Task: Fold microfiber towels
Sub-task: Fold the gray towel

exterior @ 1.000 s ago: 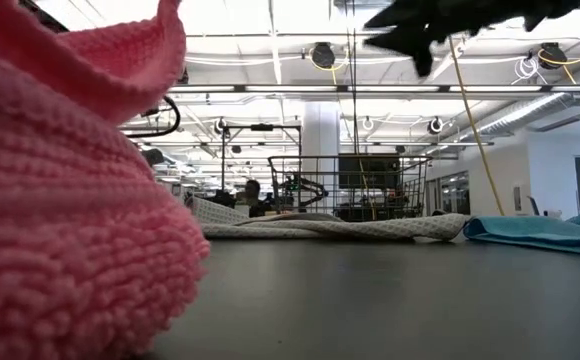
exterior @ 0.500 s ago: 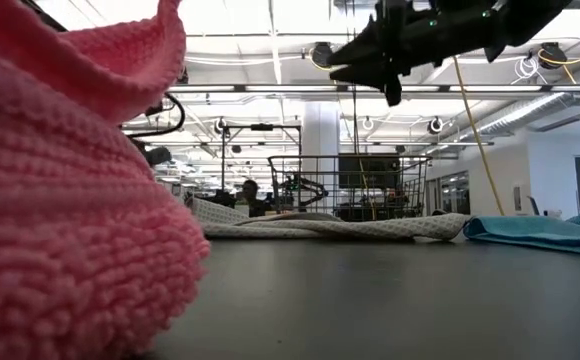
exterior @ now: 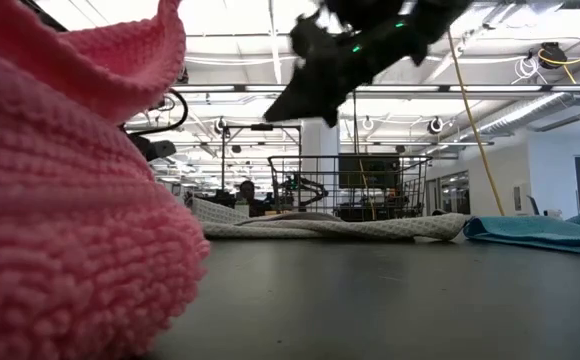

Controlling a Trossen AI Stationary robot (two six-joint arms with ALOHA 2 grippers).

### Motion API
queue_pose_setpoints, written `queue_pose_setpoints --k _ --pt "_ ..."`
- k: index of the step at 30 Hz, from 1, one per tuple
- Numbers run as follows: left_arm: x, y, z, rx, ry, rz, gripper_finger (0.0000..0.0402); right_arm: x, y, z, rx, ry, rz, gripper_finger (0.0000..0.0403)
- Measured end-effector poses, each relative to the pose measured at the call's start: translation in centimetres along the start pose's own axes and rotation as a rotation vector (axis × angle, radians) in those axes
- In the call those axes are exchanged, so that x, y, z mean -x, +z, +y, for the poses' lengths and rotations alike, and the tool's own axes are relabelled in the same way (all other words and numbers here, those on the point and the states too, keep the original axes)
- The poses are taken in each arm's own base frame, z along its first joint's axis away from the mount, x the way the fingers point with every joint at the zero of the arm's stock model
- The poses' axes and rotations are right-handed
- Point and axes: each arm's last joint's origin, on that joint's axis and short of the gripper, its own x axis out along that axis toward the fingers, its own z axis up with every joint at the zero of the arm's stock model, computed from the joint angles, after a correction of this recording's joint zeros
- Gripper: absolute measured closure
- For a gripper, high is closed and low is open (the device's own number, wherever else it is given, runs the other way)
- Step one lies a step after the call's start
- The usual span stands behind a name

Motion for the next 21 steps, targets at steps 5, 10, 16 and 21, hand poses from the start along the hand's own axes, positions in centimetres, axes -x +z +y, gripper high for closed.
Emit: queue_pose_setpoints --k 5,10,16,21 --pt "0.1 -0.3 -0.6 -0.012 -0.041 -0.009 0.0399 -3.5 -0.9 0.0 0.025 -0.014 0.147 0.0387" --pt "0.2 -0.7 -1.2 -0.032 -0.085 -0.001 0.0399 -4.8 -1.6 -0.1 0.079 -0.015 0.184 0.0361" --pt "0.6 -0.7 -3.0 -0.059 -0.259 -0.037 0.0399 -4.9 -1.4 -0.2 0.11 -0.096 0.162 0.0299" --pt "0.9 -1.0 -4.1 -0.081 -0.351 -0.061 0.0399 -5.3 -1.3 -0.2 0.065 -0.116 0.116 0.0254"
